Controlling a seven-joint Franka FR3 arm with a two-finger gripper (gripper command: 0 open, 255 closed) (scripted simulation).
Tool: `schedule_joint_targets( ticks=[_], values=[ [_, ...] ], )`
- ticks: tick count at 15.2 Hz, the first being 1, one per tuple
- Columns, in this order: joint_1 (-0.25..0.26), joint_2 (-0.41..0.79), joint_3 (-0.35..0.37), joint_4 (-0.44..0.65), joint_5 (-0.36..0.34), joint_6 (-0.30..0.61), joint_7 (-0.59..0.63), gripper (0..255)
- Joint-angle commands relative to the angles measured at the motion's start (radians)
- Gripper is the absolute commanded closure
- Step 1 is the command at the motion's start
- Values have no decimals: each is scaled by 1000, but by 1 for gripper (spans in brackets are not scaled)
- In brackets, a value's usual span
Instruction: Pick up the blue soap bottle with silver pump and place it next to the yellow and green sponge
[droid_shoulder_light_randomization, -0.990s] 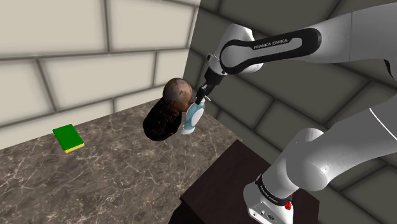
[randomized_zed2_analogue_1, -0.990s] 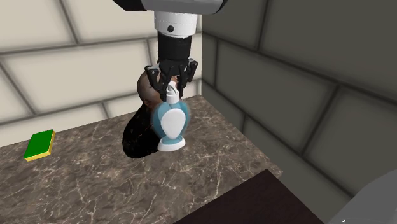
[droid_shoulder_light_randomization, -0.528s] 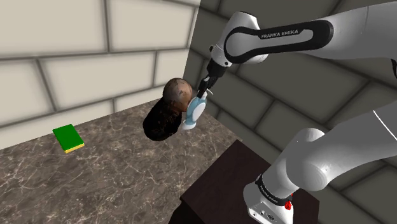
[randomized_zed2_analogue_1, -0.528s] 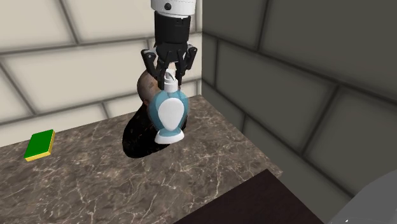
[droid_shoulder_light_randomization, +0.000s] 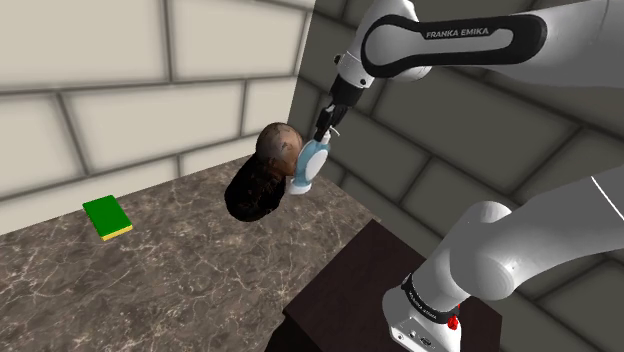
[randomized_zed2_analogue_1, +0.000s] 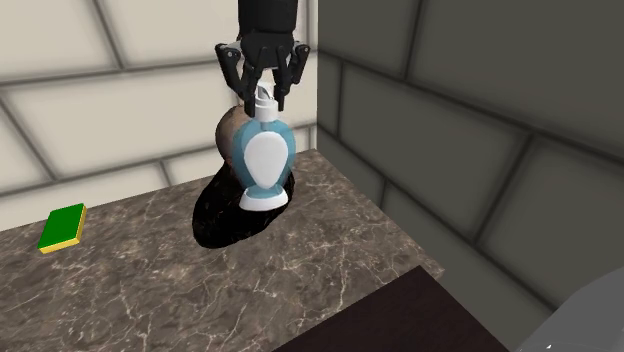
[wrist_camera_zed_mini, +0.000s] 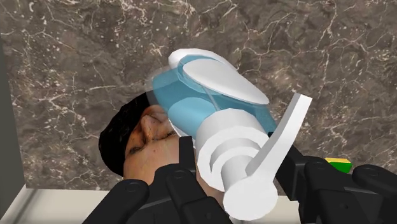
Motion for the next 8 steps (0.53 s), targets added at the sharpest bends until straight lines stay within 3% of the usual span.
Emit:
schedule_joint_targets(
  ticks=[1, 8],
  values=[
    [-1, -5, 0, 22, -2, -27, 2, 255],
    [-1, -18, 2, 106, -5, -123, 12, 255]
  ],
)
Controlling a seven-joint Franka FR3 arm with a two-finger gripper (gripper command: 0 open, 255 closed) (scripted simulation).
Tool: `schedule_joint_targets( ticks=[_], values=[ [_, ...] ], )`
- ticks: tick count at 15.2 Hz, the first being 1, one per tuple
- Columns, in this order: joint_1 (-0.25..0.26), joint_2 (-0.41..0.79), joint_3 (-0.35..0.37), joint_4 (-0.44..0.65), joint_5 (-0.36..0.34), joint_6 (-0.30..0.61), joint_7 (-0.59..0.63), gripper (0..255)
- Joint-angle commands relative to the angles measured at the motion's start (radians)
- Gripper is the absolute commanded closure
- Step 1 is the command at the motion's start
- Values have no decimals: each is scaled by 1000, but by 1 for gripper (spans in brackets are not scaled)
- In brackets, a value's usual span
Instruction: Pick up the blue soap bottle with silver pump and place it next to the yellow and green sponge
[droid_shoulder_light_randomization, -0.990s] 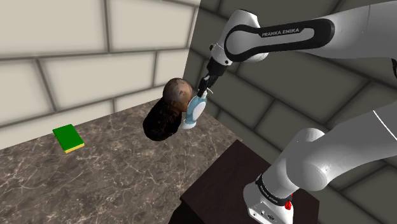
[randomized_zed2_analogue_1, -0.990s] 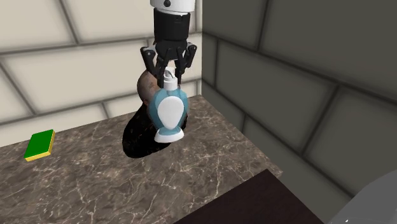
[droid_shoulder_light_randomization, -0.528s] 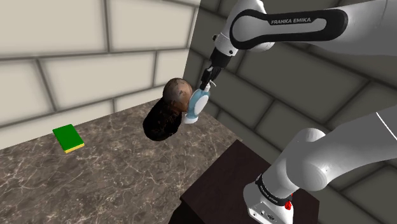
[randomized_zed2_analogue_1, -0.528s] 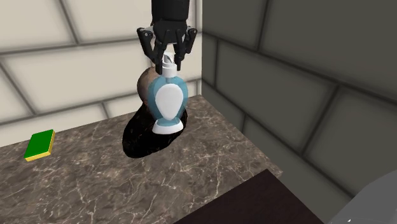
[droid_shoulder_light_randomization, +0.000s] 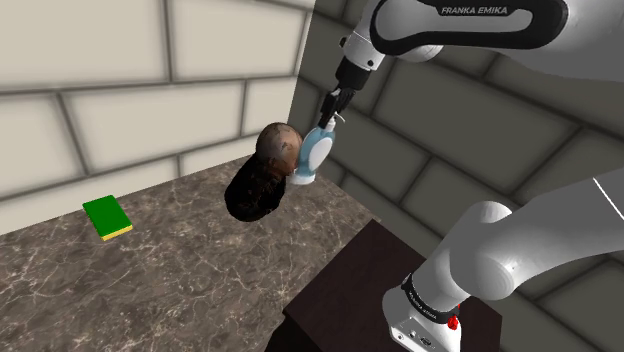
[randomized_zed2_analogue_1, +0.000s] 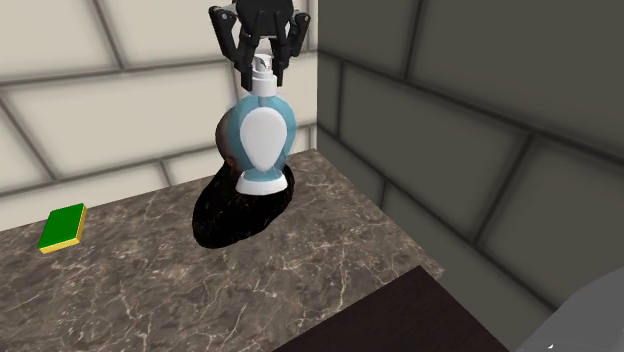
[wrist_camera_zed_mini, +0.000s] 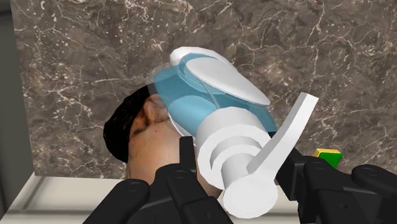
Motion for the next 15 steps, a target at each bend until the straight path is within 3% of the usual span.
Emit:
schedule_joint_targets(
  ticks=[1, 15],
  values=[
    [0, -4, 2, 27, -1, -30, 4, 255],
    [2, 6, 3, 223, -3, -216, 20, 255]
  ],
)
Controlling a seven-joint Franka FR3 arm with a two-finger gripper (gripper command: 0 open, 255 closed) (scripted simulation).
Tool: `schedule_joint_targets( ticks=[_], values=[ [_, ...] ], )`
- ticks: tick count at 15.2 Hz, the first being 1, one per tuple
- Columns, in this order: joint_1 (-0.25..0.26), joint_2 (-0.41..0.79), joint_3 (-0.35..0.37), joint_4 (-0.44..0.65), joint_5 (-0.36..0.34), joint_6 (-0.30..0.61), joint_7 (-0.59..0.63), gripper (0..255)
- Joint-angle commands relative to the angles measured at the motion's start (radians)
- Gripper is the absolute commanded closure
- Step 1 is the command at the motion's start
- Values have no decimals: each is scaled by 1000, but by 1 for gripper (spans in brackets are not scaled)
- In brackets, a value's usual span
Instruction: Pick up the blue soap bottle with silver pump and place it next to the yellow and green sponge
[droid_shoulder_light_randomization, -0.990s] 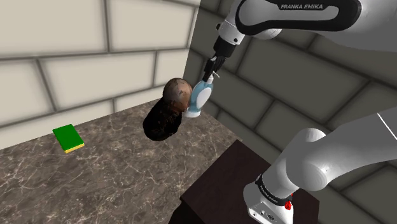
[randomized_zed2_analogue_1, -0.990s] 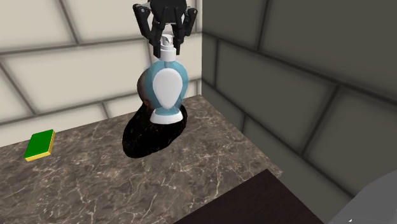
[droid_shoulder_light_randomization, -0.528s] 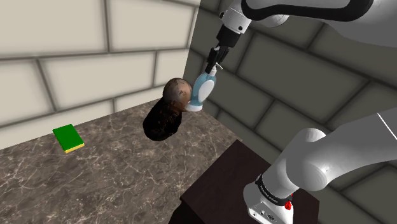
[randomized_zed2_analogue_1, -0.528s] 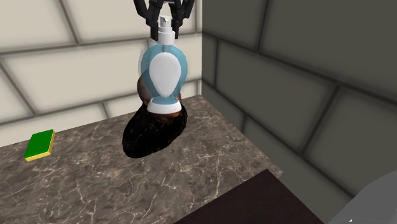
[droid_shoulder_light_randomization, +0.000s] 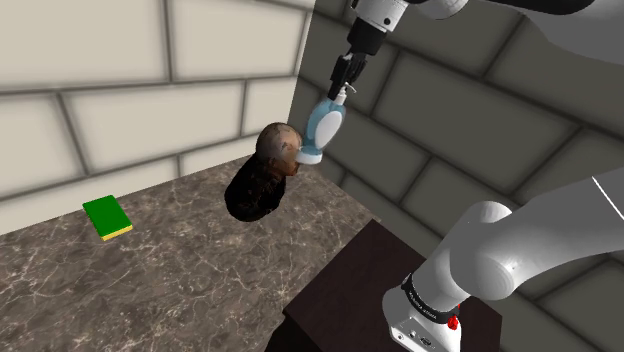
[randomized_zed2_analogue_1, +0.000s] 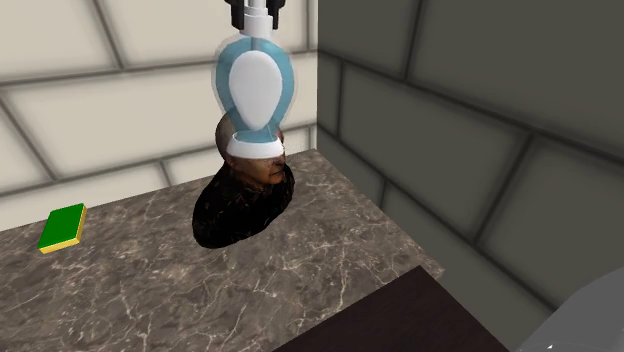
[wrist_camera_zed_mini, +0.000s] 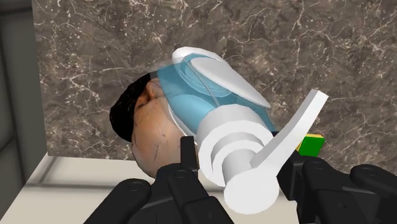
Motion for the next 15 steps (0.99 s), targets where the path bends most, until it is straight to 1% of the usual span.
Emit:
schedule_joint_targets(
  ticks=[1, 9, 15],
  values=[
    [1, 5, 0, 32, 0, -27, 2, 255],
    [2, 29, 0, 155, 1, -126, 9, 255],
    [39, 120, 72, 135, 19, -6, 104, 255]
  ],
)
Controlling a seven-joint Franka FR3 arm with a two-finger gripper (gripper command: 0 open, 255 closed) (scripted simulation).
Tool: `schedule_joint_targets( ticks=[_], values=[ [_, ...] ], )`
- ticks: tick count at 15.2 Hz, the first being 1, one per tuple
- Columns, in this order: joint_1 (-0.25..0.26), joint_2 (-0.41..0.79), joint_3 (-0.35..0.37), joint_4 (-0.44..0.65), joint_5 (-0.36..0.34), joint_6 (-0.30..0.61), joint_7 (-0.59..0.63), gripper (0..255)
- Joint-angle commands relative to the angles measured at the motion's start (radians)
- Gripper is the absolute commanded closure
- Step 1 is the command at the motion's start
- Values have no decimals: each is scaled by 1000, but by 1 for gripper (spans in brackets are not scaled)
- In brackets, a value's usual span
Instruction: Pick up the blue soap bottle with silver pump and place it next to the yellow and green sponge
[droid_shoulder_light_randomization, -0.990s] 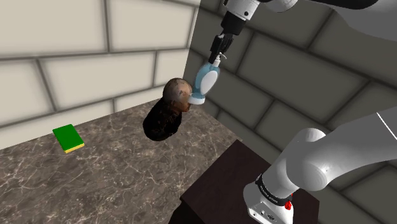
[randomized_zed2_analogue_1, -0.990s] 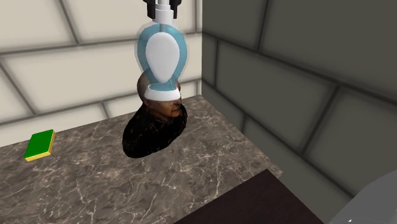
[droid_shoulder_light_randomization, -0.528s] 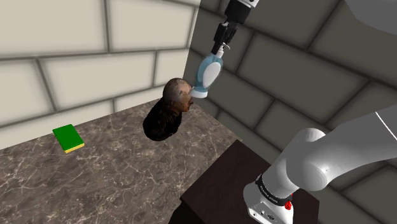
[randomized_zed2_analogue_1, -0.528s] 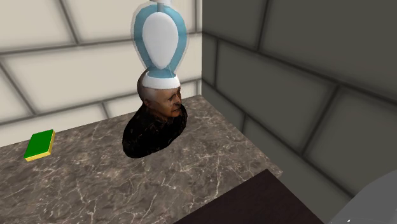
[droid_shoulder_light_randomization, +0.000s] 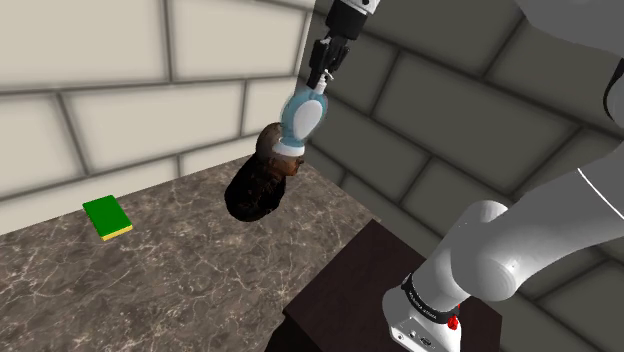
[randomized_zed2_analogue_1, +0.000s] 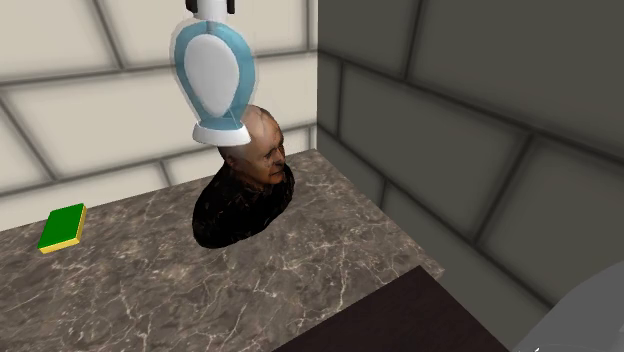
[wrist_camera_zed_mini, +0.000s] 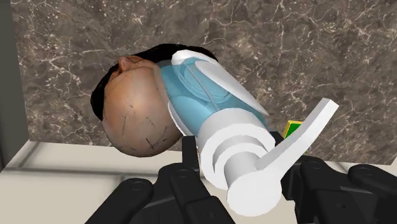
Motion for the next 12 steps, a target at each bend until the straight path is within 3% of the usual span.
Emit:
schedule_joint_targets(
  ticks=[1, 12],
  values=[
    [12, 32, 23, -4, 4, 40, 32, 255],
    [83, 291, 133, 93, -12, 216, 204, 255]
  ],
)
